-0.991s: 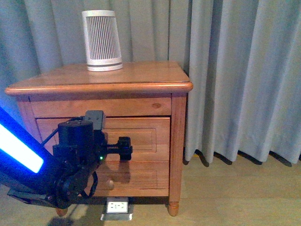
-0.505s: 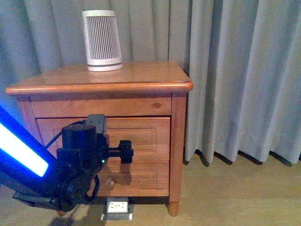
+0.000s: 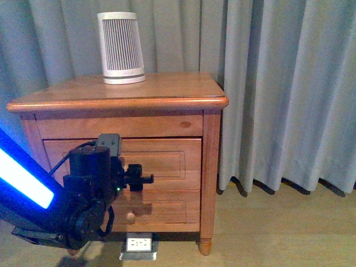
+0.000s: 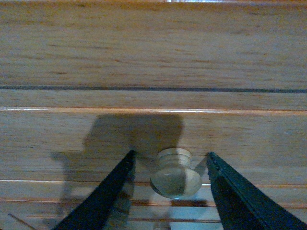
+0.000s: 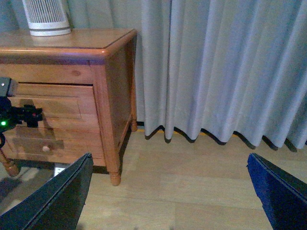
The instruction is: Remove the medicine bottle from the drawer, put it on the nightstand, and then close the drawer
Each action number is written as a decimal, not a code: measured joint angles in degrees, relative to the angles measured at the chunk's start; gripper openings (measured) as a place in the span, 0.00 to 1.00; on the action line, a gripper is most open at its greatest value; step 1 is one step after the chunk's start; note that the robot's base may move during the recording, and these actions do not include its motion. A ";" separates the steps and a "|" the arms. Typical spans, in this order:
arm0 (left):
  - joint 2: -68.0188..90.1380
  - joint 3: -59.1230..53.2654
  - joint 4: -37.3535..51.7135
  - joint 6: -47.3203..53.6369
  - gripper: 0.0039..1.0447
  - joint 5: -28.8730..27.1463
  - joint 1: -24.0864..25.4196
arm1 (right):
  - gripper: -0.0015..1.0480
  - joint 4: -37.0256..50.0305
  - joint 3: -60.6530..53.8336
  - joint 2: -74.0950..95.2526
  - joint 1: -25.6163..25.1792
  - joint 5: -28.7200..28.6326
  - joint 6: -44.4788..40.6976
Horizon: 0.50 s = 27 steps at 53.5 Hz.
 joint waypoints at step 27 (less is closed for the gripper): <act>-0.70 -2.58 2.16 0.11 0.24 0.72 -0.15 | 0.93 0.00 0.00 0.00 0.00 0.00 0.00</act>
